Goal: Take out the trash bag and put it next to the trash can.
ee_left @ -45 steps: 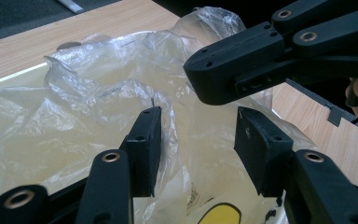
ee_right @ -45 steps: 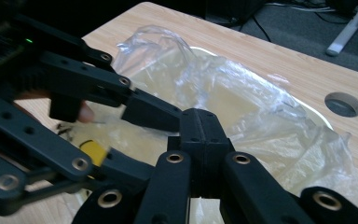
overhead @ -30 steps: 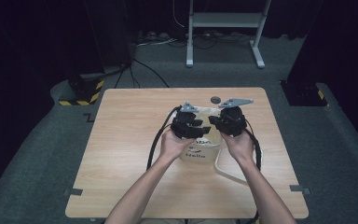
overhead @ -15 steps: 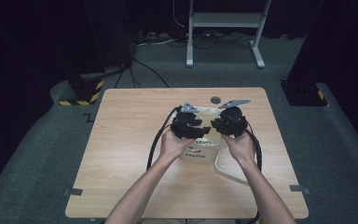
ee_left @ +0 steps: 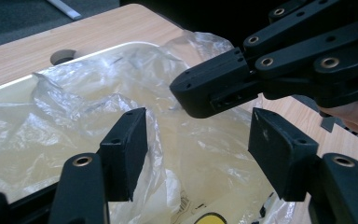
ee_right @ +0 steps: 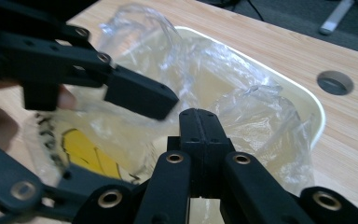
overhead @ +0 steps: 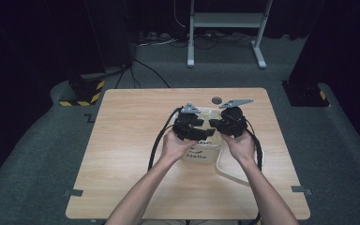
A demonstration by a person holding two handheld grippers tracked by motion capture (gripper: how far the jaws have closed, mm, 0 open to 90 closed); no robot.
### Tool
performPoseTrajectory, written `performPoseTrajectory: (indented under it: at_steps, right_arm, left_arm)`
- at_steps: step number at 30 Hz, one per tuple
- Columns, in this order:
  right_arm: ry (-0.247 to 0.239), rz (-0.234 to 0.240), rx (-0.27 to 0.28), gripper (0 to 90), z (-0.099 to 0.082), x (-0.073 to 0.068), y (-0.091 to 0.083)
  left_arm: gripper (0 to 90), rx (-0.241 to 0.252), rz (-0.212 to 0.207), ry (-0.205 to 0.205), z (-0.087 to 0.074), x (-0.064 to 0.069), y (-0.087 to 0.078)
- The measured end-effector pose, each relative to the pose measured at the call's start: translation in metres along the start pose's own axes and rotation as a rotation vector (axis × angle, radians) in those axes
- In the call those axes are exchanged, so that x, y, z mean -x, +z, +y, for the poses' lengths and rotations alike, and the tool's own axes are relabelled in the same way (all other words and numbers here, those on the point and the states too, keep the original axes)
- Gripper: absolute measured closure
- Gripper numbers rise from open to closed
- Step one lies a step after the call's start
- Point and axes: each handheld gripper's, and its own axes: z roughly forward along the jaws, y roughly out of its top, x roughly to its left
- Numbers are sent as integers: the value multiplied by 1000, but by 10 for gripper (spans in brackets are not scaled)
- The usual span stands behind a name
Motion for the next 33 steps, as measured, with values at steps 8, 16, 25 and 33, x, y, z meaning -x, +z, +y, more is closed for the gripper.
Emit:
performPoseTrajectory:
  at_steps: [8, 16, 25, 33]
  right_arm:
    - [-4, 58, 27, 900, 5, -6, -1]
    - [0, 86, 47, 900, 4, -7, 0]
    - [11, 99, 69, 900, 2, -4, -1]
    - [30, 99, 78, 890, 0, -1, -2]
  left_arm:
    - [389, -6, 12, 1, 0, 0, 2]
    - [558, -24, 40, 13, 0, 0, 4]
    - [688, -45, 57, 8, 0, -1, 6]
    - [831, -61, 76, 12, 1, 1, 9]
